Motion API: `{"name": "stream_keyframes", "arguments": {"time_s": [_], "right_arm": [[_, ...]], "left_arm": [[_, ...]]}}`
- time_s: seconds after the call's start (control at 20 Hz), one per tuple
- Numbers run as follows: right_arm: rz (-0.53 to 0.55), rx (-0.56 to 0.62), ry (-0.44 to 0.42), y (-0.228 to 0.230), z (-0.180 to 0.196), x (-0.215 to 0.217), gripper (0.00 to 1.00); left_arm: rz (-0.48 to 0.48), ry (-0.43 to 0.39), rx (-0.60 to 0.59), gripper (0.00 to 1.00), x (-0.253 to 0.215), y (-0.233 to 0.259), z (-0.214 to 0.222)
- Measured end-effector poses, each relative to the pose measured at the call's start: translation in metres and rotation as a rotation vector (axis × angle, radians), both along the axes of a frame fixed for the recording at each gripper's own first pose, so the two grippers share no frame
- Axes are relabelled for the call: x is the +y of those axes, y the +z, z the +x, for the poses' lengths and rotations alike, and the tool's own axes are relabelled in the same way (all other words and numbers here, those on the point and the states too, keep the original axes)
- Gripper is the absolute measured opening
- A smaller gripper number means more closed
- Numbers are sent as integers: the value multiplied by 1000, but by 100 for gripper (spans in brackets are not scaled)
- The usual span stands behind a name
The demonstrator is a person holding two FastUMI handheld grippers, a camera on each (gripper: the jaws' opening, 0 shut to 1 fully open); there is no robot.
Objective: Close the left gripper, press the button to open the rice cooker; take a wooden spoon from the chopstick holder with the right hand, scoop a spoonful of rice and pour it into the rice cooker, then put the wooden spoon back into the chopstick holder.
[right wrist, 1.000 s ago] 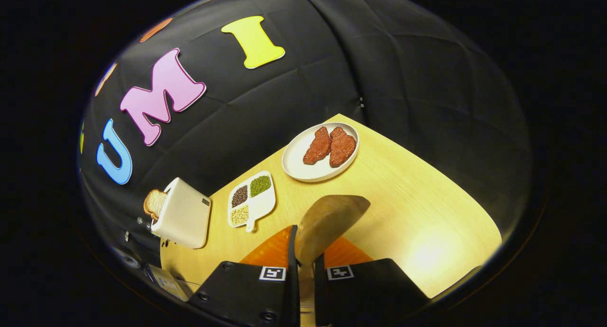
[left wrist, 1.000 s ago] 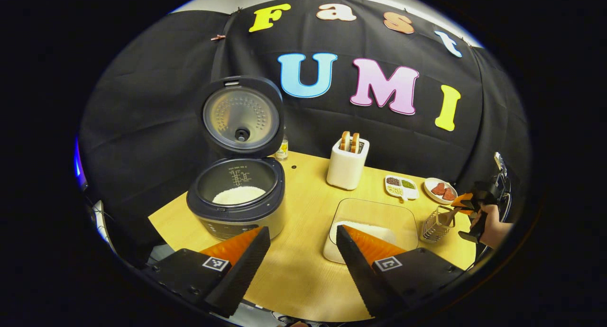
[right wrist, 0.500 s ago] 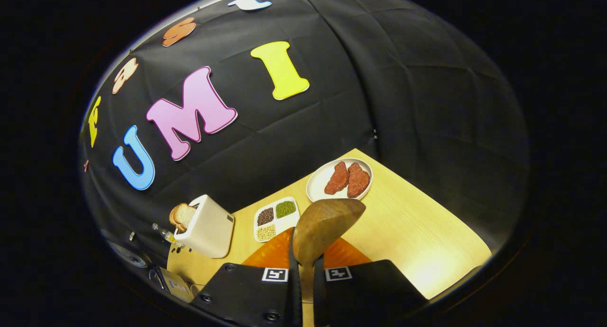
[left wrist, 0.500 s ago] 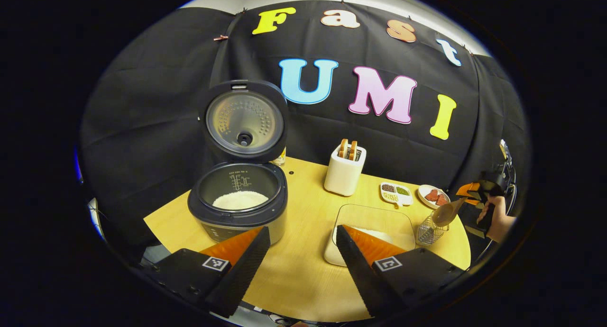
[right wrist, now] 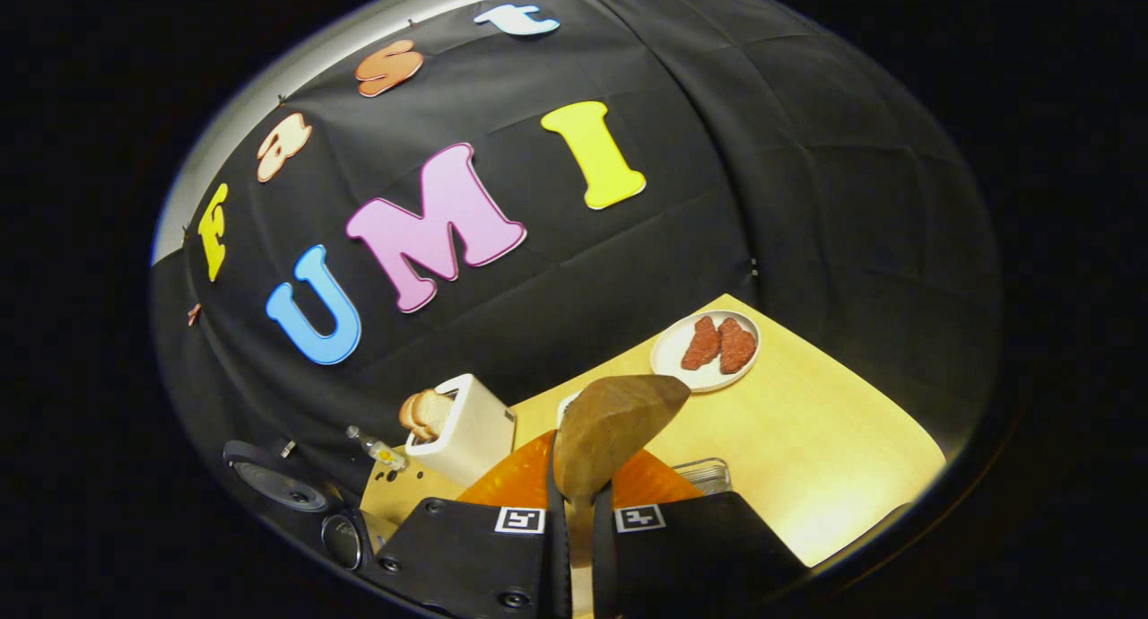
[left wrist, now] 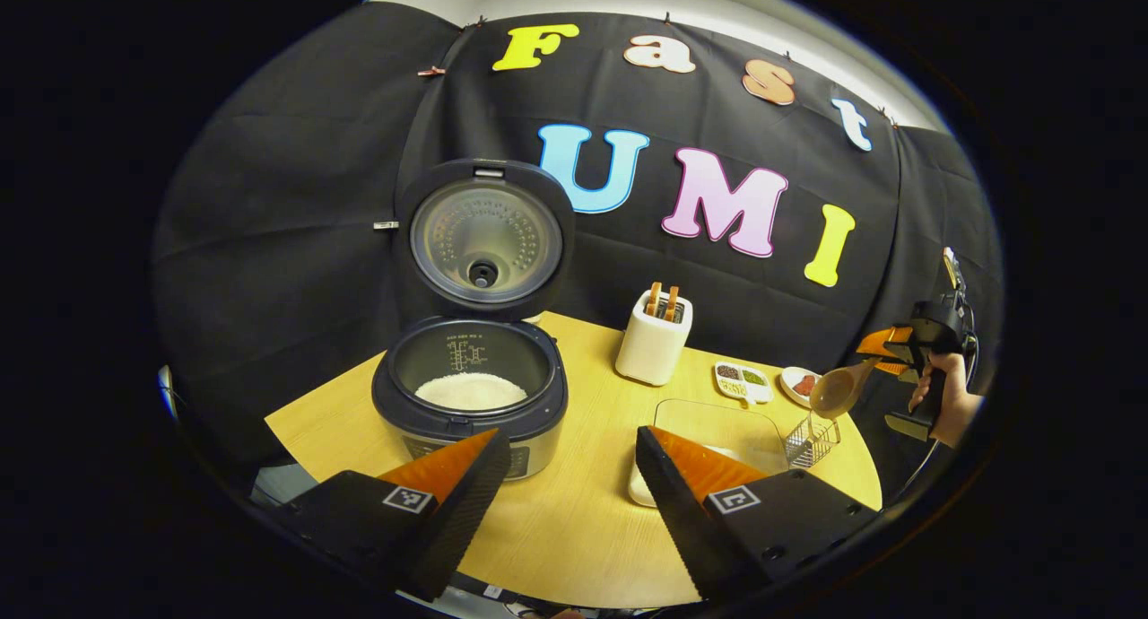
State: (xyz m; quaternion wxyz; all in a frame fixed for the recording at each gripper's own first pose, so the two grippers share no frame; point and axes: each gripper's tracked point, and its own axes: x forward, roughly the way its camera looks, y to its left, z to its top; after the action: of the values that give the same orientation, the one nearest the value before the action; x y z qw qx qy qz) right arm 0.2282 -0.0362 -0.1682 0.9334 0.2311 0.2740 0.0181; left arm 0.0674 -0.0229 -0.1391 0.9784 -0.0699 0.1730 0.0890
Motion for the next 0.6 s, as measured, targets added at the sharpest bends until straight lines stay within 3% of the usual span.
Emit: {"name": "stream_keyframes", "arguments": {"time_s": [0.4,0.6], "right_arm": [[-17,39,137,-21,-31,87,13],[-132,74,202,-64,-45,108,14]], "left_arm": [[-31,29,5,95,45,-10,-12],[-10,37,53,96,66,-34,-22]]}}
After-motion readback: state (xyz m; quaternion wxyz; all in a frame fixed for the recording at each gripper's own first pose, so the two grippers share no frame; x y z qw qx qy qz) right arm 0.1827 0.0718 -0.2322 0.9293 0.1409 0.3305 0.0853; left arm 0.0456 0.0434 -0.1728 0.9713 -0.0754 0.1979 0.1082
